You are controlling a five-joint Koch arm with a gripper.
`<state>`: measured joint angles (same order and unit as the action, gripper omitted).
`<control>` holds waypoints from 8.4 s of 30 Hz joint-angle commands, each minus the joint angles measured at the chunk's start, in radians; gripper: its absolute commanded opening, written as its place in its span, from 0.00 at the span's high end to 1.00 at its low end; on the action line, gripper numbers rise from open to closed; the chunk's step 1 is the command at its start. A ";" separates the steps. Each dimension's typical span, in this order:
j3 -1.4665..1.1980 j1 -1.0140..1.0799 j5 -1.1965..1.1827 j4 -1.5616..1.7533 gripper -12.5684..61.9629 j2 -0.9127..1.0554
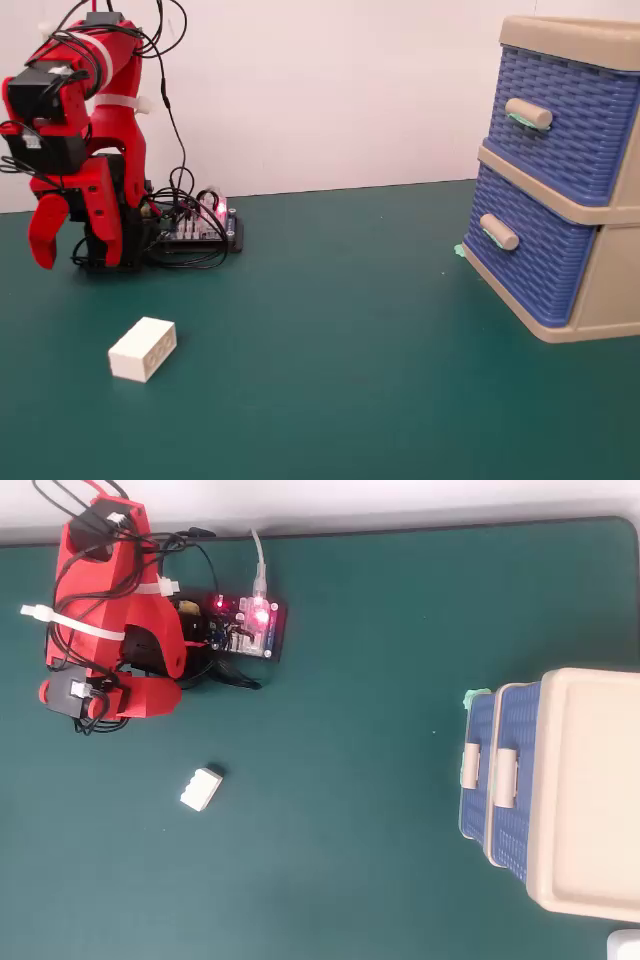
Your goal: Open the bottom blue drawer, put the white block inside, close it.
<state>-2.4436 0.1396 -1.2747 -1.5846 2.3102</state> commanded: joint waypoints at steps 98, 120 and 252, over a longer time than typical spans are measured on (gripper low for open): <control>1.014 -1.611 -1.545 2.062 0.94 -1.408; 0.049 -1.480 -1.632 1.959 0.70 -0.673; 2.066 -1.451 -1.362 -0.313 0.38 -1.247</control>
<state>-0.3973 -1.2977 -2.6461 -1.8929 1.0431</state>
